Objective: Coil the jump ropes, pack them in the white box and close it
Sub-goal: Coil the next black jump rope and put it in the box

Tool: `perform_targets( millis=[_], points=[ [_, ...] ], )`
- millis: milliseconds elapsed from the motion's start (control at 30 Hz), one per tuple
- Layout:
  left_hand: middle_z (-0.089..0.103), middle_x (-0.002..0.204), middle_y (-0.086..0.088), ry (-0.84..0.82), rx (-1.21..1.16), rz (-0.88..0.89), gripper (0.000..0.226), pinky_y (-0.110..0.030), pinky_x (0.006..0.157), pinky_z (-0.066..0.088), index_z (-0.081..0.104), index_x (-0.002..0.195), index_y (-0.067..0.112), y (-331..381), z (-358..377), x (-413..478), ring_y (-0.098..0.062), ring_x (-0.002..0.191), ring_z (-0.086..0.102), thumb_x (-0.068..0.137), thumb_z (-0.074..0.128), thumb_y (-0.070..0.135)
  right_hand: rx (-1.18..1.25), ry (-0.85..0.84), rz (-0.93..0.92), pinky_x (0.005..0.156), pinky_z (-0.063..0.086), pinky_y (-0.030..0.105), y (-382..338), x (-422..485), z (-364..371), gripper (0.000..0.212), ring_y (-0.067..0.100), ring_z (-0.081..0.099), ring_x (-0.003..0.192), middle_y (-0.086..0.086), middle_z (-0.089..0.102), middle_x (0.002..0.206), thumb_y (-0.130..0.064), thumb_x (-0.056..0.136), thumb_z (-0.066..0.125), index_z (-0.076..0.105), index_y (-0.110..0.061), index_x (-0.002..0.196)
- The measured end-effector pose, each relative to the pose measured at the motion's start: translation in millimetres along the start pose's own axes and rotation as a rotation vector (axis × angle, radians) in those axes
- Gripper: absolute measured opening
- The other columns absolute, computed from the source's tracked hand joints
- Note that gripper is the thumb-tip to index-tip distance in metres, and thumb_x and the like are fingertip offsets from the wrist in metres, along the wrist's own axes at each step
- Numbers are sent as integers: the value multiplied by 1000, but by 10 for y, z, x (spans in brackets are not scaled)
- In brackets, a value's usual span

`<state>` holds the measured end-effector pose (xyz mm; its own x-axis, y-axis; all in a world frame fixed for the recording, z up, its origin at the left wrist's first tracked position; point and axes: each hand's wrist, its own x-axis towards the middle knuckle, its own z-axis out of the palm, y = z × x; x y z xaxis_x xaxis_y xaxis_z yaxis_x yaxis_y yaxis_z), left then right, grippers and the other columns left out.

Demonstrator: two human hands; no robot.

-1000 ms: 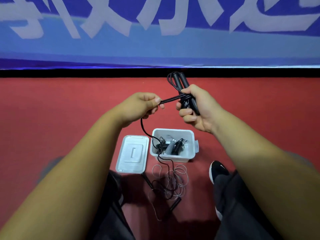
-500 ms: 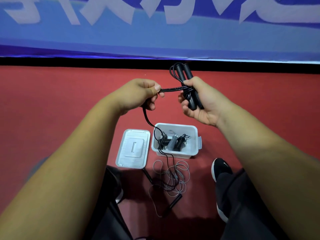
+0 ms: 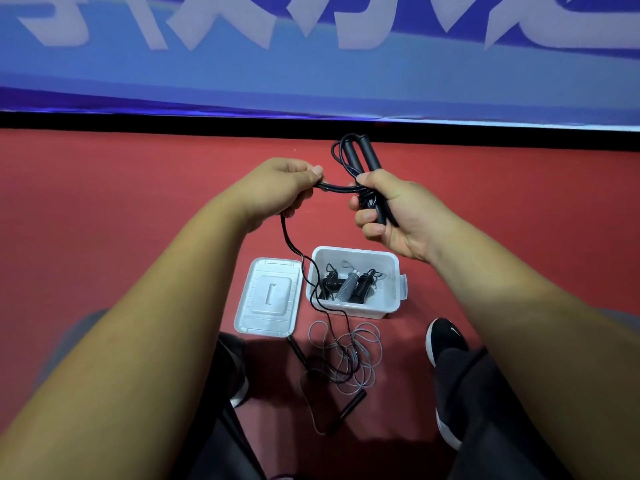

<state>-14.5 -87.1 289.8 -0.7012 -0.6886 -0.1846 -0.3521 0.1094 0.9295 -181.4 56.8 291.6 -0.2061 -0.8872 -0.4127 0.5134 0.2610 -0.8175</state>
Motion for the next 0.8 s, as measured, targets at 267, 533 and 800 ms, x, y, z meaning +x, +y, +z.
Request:
perform_targets(
  millis=[267, 533, 800],
  points=[
    [53, 65, -3, 26, -105, -48, 58, -28, 54, 35, 74, 109, 5, 64, -7, -31, -15, 49, 37, 110, 39, 51, 23, -116, 74, 41, 28, 19, 28, -18, -23, 8, 9, 38, 54, 5, 55, 77, -18, 103, 58, 52, -14, 107],
    [54, 69, -9, -174, -143, -84, 38, -32, 57, 33, 69, 114, 8, -30, 8, -16, -16, 56, 37, 101, 34, 15, 138, -157, 71, 42, 20, 15, -49, 7, -112, 34, 4, 33, 52, -3, 50, 75, -39, 97, 69, 51, -17, 114],
    [60, 69, -21, -148, -348, -134, 57, -35, 59, 31, 61, 126, -3, -87, 13, 32, -22, 56, 35, 110, 21, 35, 209, -128, 53, 38, 25, 15, -42, 68, -178, 38, 5, 35, 54, -2, 49, 78, -52, 94, 75, 50, -25, 106]
  ],
)
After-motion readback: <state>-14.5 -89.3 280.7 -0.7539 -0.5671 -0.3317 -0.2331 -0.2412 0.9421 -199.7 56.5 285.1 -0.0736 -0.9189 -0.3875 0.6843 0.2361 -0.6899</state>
